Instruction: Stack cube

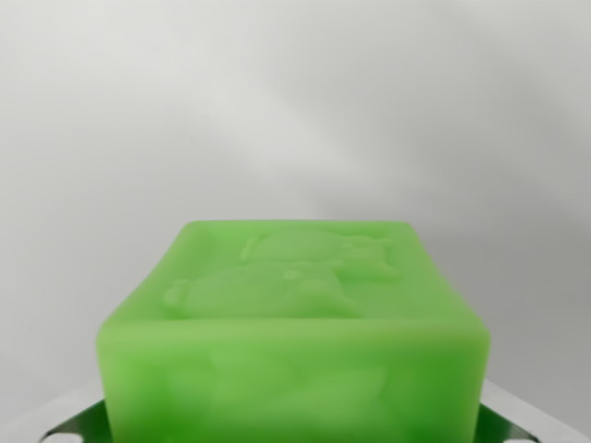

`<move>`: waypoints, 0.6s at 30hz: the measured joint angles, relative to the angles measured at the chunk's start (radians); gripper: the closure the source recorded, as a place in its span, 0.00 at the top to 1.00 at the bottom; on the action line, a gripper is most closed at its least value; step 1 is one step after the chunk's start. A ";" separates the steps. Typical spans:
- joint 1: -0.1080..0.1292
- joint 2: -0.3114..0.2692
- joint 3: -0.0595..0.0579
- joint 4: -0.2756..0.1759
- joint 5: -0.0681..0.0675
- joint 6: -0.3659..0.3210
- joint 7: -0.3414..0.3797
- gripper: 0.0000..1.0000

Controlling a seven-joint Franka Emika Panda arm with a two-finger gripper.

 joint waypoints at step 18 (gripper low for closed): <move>0.007 -0.090 -0.001 -0.060 0.000 -0.038 0.043 0.00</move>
